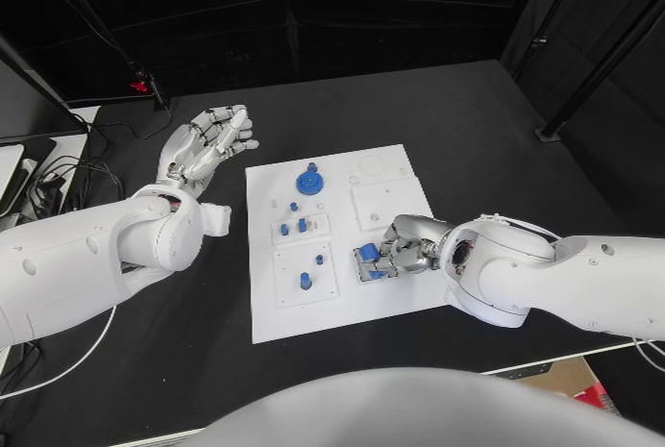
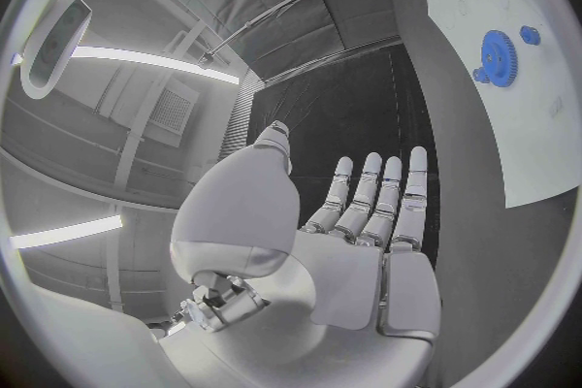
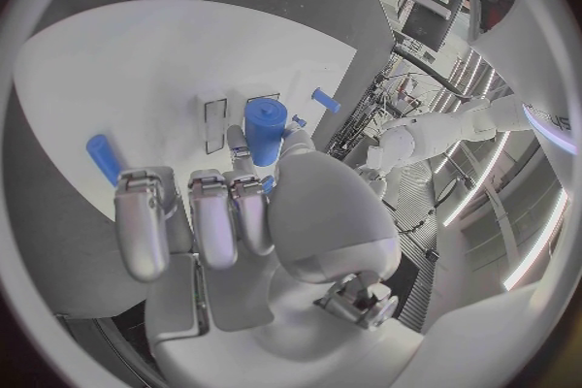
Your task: Assemble the parts on the task board
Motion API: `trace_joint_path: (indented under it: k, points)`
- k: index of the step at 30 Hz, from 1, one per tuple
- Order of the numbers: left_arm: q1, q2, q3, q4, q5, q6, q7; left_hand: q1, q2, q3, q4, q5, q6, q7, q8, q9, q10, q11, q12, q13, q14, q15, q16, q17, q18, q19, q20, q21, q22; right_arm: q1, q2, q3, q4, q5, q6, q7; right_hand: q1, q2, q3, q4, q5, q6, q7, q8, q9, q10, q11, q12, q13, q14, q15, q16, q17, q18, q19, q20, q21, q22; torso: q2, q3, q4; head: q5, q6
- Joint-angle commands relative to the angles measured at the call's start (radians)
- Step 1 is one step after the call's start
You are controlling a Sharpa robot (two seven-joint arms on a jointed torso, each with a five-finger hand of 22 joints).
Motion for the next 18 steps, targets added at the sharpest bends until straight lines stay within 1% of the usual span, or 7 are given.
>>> trace_joint_path:
  k: [1, 4, 18]
  points:
    - [0.001, -0.001, 0.001, 0.001, 0.0, 0.01, 0.073, -0.003, 0.011, -0.004, 0.0, 0.007, -0.007, 0.156, 0.003, -0.001, -0.008, -0.002, 0.003, -0.001, -0.007, -0.002, 0.007, -0.001, -0.018, 0.003, 0.001, 0.002, -0.002, 0.001, 0.005, 0.0, 0.002, -0.026, 0.024, -0.009, -0.012, 0.001, -0.008, -0.001, -0.008, 0.031, -0.026, -0.01, 0.001, 0.104, -0.005, 0.002, 0.262, 0.106, -0.007, 0.002, 0.263, -0.007, 0.104, -0.007, 0.003, 0.263, 0.0, -0.0017, -0.002, -0.001, 0.0]
    - [0.001, -0.001, 0.001, 0.002, 0.0, 0.011, 0.073, -0.003, 0.012, -0.004, 0.0, 0.007, -0.007, 0.156, 0.003, -0.001, -0.008, -0.002, 0.003, -0.001, -0.007, -0.002, 0.007, -0.001, -0.018, 0.003, 0.001, 0.002, -0.002, 0.001, 0.007, 0.0, 0.002, -0.027, 0.026, -0.009, -0.021, 0.002, -0.016, 0.0, -0.014, 0.032, -0.026, -0.016, 0.001, 0.104, -0.005, 0.002, 0.262, 0.106, -0.007, 0.002, 0.263, -0.007, 0.104, -0.007, 0.003, 0.263, 0.001, -0.0008, 0.0, -0.004, 0.0]
    - [0.001, -0.001, 0.001, 0.003, 0.0, 0.011, 0.072, -0.003, 0.012, -0.005, 0.0, 0.007, -0.007, 0.156, 0.003, -0.001, -0.008, -0.002, 0.004, -0.001, -0.007, -0.002, 0.007, -0.001, -0.018, 0.003, 0.001, 0.002, -0.002, 0.001, 0.018, 0.0, -0.009, -0.028, 0.039, -0.01, -0.054, 0.007, -0.044, 0.0, -0.045, 0.037, -0.024, -0.034, 0.004, 0.104, -0.003, 0.002, 0.262, 0.106, -0.008, 0.002, 0.263, -0.007, 0.104, -0.008, 0.003, 0.263, 0.0, -0.0008, 0.0004, -0.001, 0.0]
